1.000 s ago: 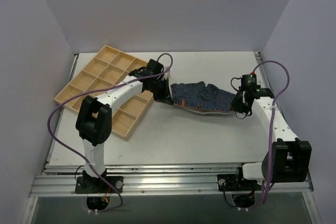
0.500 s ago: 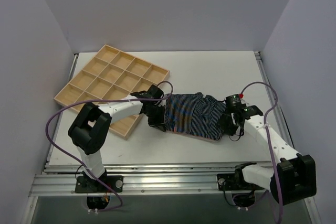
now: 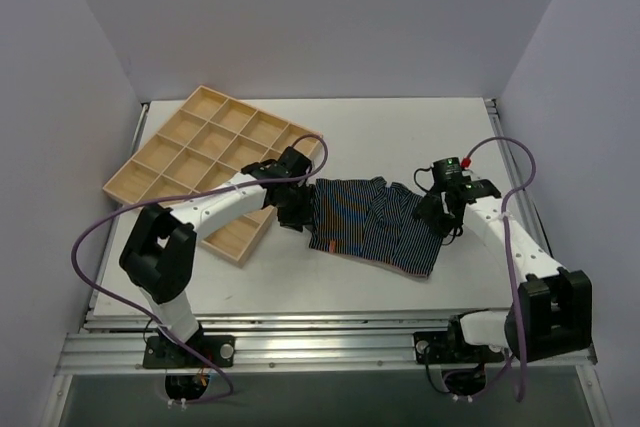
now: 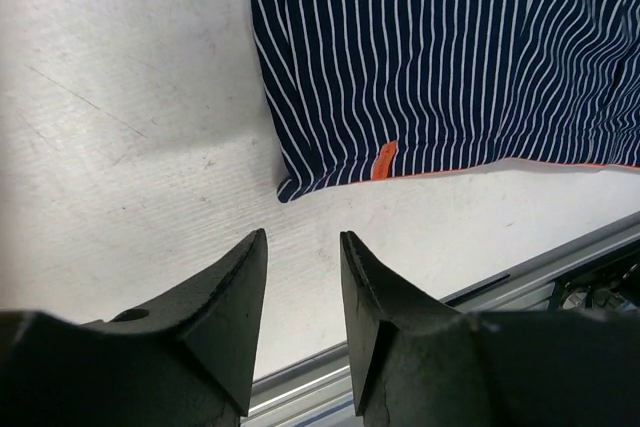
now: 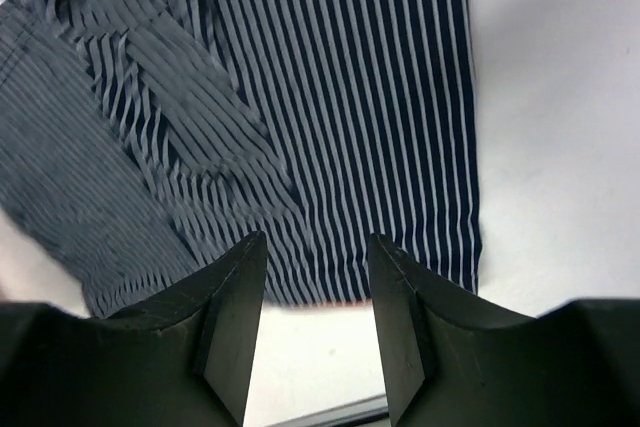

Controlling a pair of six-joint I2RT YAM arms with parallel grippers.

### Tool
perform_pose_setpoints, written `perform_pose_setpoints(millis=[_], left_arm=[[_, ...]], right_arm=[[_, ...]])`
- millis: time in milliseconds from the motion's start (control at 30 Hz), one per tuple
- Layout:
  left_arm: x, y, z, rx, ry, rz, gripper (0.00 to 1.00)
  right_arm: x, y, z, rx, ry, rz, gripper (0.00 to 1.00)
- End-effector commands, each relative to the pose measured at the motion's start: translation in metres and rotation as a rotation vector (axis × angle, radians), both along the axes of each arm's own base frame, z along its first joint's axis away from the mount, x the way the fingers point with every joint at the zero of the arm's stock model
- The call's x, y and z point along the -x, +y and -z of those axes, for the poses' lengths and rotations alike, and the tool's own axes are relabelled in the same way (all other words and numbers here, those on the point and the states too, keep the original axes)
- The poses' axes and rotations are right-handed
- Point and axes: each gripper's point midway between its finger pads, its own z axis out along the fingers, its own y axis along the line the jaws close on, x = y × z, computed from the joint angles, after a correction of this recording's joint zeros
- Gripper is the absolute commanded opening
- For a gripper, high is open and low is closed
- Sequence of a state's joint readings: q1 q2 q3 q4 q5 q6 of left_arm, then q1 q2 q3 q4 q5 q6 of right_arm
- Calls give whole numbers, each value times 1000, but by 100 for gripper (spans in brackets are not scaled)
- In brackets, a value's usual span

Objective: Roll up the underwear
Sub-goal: Flatten the underwear

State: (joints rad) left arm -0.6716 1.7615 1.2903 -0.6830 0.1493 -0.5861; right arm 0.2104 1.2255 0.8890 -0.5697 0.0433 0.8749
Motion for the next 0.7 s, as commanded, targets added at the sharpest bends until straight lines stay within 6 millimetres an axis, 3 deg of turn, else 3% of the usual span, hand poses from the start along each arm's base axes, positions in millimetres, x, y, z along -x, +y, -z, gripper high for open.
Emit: perform_pose_setpoints(millis=[0,167,367,433,533,567,667], left_arm=[[-9,-3,-36,25,-102,16,44],[-2,-29,-64,126,-209,58,47],[37,-87,-81,217,-309,182,51],[53,-107,-72,220,-300,232,52],[54,-131,-52,279,-259,208,52],[59,-133,-35,289,-199,213,52],[51,-135,-18,281,-170,181,52]], right_arm=[[-23,-20,8,42,16,-13,41],[-50,-65,9,24,-5,38,41],[-67,-95,23,16,6,60,42],[-69,-101,30,14,20,67,42],[-73,-111,36,-13,-6,76,42],[-78,-116,37,-18,-28,77,41],[-80,-111,51,-55,-9,40,40]])
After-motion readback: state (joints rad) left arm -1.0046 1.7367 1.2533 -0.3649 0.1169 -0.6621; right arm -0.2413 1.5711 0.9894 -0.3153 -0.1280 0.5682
